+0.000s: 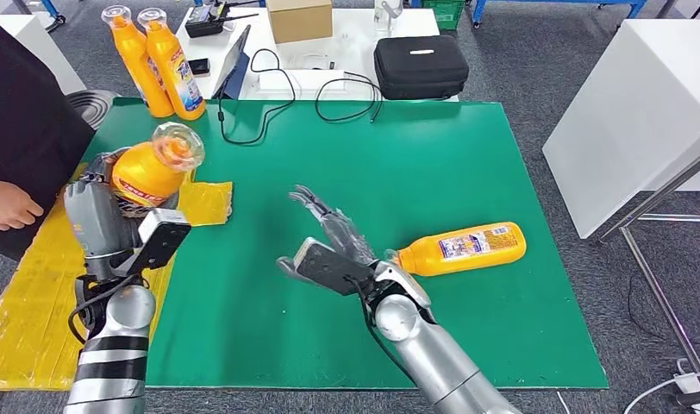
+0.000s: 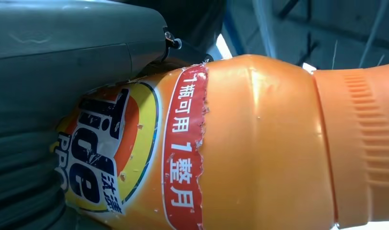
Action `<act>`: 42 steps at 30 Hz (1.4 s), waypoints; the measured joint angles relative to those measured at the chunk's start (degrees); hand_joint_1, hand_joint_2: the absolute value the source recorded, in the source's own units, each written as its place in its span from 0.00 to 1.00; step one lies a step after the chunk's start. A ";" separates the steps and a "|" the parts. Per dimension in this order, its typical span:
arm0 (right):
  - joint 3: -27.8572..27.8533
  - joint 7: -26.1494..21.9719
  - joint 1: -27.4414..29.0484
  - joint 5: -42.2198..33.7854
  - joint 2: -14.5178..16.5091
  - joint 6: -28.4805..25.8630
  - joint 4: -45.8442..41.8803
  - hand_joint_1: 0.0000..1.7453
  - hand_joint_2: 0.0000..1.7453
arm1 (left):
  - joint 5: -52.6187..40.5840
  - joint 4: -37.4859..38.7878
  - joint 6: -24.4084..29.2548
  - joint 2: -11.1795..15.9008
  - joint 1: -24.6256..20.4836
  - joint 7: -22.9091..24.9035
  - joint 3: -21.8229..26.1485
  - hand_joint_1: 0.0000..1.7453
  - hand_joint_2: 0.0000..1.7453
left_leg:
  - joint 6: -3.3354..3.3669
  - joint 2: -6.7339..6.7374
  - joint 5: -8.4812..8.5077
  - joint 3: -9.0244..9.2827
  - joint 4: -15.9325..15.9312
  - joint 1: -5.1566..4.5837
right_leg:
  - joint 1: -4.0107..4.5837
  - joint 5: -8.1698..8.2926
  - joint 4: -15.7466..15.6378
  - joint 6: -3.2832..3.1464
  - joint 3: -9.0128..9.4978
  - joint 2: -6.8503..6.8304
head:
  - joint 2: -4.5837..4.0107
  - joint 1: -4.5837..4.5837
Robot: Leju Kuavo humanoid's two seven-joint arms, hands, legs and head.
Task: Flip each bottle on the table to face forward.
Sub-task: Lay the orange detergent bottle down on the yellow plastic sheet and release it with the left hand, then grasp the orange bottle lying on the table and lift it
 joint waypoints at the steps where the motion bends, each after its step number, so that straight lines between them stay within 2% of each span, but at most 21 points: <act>1: -0.58 -0.24 0.27 -0.08 -0.58 0.00 -0.95 0.00 0.00 | -2.31 1.07 1.22 0.56 -0.15 0.56 0.16 1.00 1.00 | 0.00 0.00 0.00 -0.01 0.00 0.00 | 0.00 0.00 0.00 0.00 0.00 0.00 | 0.00 0.01; 8: -2.68 -1.01 1.19 -0.71 -3.13 0.00 -4.42 0.00 0.00 | -9.88 7.03 3.96 3.41 -0.87 3.28 0.80 1.00 1.00 | 0.00 0.03 0.00 -0.01 -0.01 0.00 | 0.01 0.00 0.00 0.00 -0.03 0.04 | 0.00 0.01; 12: -3.21 -1.91 1.19 -1.53 -4.06 0.07 -4.71 0.00 0.00 | -17.71 14.20 5.18 5.43 -2.38 6.15 0.80 1.00 1.00 | 0.00 0.03 0.00 0.00 -0.01 0.00 | 0.01 0.00 0.01 0.00 -0.02 0.05 | 0.00 0.01; 16: -3.72 -2.69 1.21 -2.23 -5.05 0.13 -4.73 0.00 0.00 | -18.09 24.09 5.29 7.13 -3.61 5.94 0.81 1.00 1.00 | -0.01 0.04 0.01 0.00 -0.01 0.00 | 0.01 0.01 0.02 -0.01 -0.03 0.06 | 0.00 -0.01; 22: -4.14 -3.38 1.43 -2.73 -6.51 0.34 -4.78 0.00 0.00 | -18.49 34.47 5.35 7.86 -3.94 5.64 0.82 1.00 1.00 | -0.01 0.04 0.00 -0.05 -0.01 0.00 | 0.00 0.00 0.01 0.00 -0.05 0.06 | 0.00 0.01; 23: -4.17 -3.46 1.51 -2.81 -6.81 0.49 -4.85 0.00 0.00 | -18.97 35.73 5.38 7.95 -3.95 5.96 0.82 0.82 1.00 | -0.01 0.04 0.00 -0.06 -0.01 0.00 | 0.00 0.00 0.01 0.00 -0.05 0.06 | 0.00 0.01; 26: -4.22 -3.66 1.81 -3.05 -7.62 0.96 -5.24 0.00 0.00 | -20.22 38.66 5.66 8.35 -4.25 6.98 0.79 0.07 0.25 | -0.01 0.03 0.00 -0.06 -0.01 -0.01 | -0.01 0.00 0.00 0.00 -0.05 0.05 | 0.00 0.01; 27: -4.23 -3.71 1.90 -3.10 -7.85 1.04 -5.36 0.00 0.00 | -20.62 39.38 5.77 8.52 -4.46 7.45 0.79 0.00 0.00 | -0.01 0.03 0.00 -0.06 -0.01 -0.01 | -0.02 0.00 0.00 0.00 -0.04 0.05 | 0.00 0.01; 31: -4.25 -3.86 2.27 -3.20 -8.61 1.05 -5.66 0.00 0.00 | -22.49 42.90 5.86 9.35 -5.71 9.98 0.87 0.00 0.00 | -0.01 0.03 0.01 -0.04 -0.01 0.00 | 0.00 0.00 0.01 -0.01 -0.04 0.06 | 0.00 0.00; 42: -4.34 -3.91 2.64 -3.23 -9.59 1.14 -5.90 0.00 0.00 | -23.43 45.47 5.86 10.43 -6.84 10.31 1.07 0.00 0.00 | -0.04 0.03 0.03 -0.04 -0.01 0.01 | 0.04 0.00 0.07 -0.01 -0.05 0.05 | 0.00 0.01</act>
